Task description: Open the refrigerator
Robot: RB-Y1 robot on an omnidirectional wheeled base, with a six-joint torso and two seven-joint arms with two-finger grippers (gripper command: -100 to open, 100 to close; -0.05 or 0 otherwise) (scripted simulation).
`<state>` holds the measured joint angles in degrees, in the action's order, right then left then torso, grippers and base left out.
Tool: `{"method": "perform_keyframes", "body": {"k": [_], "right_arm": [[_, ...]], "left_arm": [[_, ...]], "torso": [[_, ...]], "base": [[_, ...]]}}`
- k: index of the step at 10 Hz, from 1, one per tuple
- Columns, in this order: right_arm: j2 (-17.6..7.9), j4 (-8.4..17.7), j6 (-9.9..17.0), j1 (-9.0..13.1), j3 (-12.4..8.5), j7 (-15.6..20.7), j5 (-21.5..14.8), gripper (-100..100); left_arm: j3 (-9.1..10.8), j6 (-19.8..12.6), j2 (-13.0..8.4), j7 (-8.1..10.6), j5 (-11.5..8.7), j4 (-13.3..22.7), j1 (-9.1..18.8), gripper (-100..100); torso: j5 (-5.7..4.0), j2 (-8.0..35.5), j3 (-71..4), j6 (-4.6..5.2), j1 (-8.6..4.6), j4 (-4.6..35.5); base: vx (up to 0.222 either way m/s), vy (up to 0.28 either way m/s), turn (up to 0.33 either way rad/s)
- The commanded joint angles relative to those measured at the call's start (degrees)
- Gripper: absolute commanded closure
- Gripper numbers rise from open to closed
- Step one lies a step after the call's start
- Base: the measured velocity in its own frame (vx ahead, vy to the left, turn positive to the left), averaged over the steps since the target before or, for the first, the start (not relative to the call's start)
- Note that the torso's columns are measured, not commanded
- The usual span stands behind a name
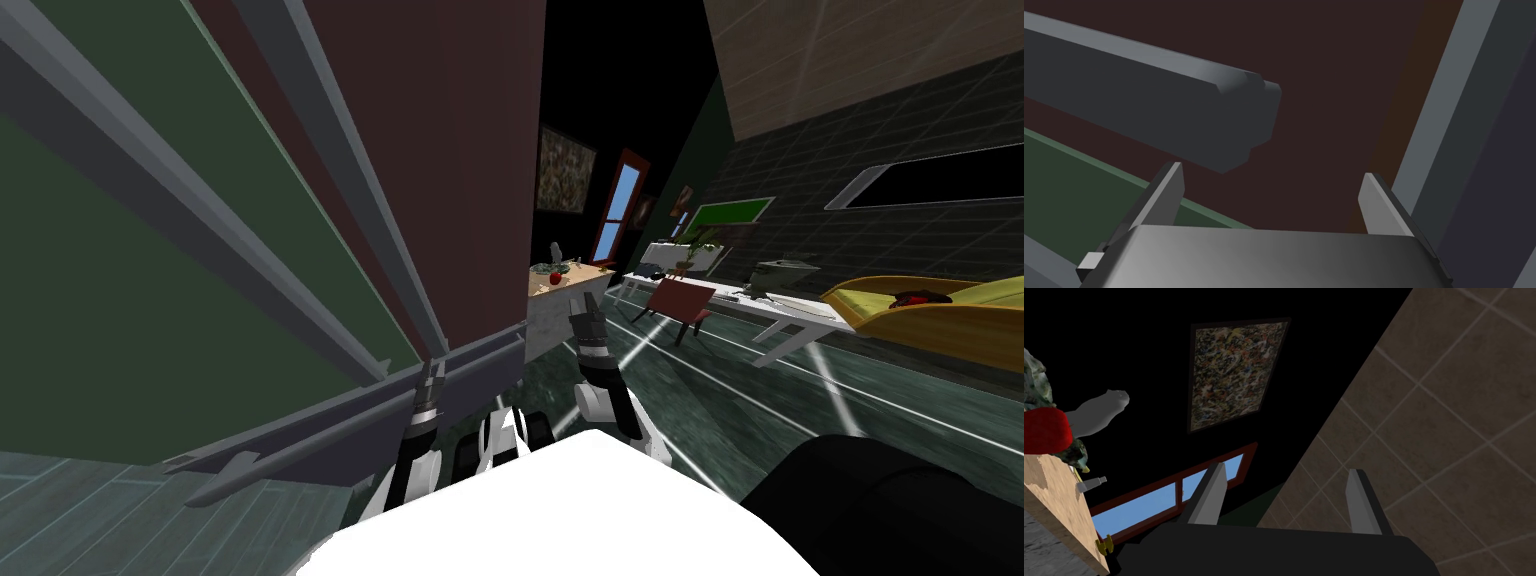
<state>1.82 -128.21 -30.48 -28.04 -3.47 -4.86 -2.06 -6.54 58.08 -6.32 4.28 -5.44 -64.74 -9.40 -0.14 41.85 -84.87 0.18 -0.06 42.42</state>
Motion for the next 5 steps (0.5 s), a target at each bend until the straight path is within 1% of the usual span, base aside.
{"method": "perform_keyframes", "body": {"k": [1, 3, 4, 5], "right_arm": [[0.0, 0.0, 0.0, 0.0, 0.0, 0.0, 0.0, 0], [0.0, 0.0, 0.0, 0.0, 0.0, 0.0, 0.0, 0], [0.0, 0.0, 0.0, 0.0, 0.0, 0.0, 0.0, 0], [0.0, 0.0, 0.0, -0.01, 0.0, 0.0, 0.0, 0]], "left_arm": [[1.04, -1.25, -0.43, 0.38, -0.49, 0.63, 2.74, -100], [1.74, -2.26, -0.85, 0.7, -0.84, 1.09, 4.26, -100], [1.43, -1.88, -0.82, 0.68, -0.71, 2.08, 3.45, -100], [0.69, -0.75, -0.21, 0.21, -0.32, 0.4, 1.98, 100]], "torso": [[-0.04, -0.09, -0.06, 0.06, 0.01, 0.06], [-0.09, -0.28, -0.18, 0.15, 0.02, 0.14], [-0.12, -0.37, -0.24, 0.18, -0.01, 0.15], [0.01, -0.19, -0.11, 0.06, -0.01, -0.08]], "base": [[-0.035, -0.019, -0.014], [-0.042, -0.025, -0.009], [-0.027, -0.008, 0.013], [0.055, 0.027, 0.032]]}}
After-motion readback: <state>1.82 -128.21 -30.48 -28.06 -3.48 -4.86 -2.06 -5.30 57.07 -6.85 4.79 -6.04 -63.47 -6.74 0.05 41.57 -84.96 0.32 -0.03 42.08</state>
